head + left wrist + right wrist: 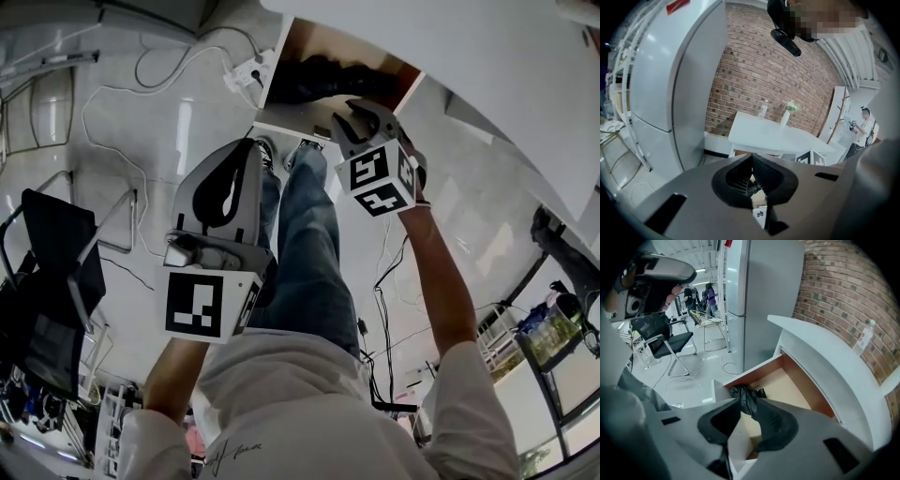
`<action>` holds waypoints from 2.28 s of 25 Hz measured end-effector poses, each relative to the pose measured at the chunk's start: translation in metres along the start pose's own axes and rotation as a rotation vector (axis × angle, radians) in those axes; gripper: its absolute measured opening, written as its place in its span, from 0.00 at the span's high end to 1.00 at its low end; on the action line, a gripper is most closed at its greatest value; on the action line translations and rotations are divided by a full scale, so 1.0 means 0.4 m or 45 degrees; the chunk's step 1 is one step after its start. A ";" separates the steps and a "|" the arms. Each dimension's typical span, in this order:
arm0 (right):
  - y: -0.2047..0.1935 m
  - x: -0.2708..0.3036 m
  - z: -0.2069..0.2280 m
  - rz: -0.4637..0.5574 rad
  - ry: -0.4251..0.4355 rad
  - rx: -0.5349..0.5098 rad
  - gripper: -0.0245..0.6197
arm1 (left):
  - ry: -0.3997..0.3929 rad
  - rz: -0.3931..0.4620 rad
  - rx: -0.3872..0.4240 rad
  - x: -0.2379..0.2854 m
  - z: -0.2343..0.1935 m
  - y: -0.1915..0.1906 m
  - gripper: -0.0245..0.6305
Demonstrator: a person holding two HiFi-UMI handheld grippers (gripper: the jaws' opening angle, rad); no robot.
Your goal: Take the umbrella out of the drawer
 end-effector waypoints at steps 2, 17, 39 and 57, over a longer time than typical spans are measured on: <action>-0.010 0.015 0.003 -0.018 0.010 -0.022 0.78 | 0.012 -0.001 -0.013 0.005 -0.002 -0.008 0.93; -0.096 0.126 0.031 -0.157 0.059 -0.161 0.74 | 0.045 -0.025 0.015 0.016 -0.010 -0.045 0.93; -0.193 0.266 0.042 -0.324 0.108 -0.480 0.64 | 0.059 -0.021 -0.066 0.022 -0.035 -0.083 0.93; -0.238 0.354 0.054 -0.396 0.133 -0.669 0.57 | 0.059 -0.059 -0.077 0.060 -0.053 -0.116 0.93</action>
Point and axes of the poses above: the fingertips, and each gripper's own axes: x forward along the fingers, z to its right, y out of its top, the point moved 4 cm from there along -x, backward along the fingers, and after that the axes turned 10 degrees about z, right-handed, at the moved point
